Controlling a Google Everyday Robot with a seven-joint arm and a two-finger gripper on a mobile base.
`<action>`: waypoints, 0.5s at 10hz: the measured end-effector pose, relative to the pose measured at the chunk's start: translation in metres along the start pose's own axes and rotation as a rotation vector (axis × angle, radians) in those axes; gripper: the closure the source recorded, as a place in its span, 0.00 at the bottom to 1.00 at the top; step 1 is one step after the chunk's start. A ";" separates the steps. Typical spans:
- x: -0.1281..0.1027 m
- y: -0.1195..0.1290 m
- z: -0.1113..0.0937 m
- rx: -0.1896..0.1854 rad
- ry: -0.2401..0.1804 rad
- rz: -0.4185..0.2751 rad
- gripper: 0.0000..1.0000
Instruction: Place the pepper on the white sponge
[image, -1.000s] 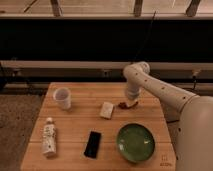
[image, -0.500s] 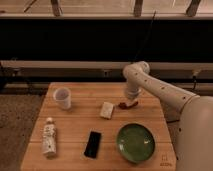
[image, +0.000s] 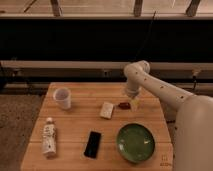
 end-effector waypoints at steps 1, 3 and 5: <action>0.000 -0.001 0.004 -0.005 0.000 0.000 0.20; 0.002 -0.003 0.018 -0.019 0.001 0.006 0.20; 0.003 -0.002 0.024 -0.028 -0.001 0.013 0.20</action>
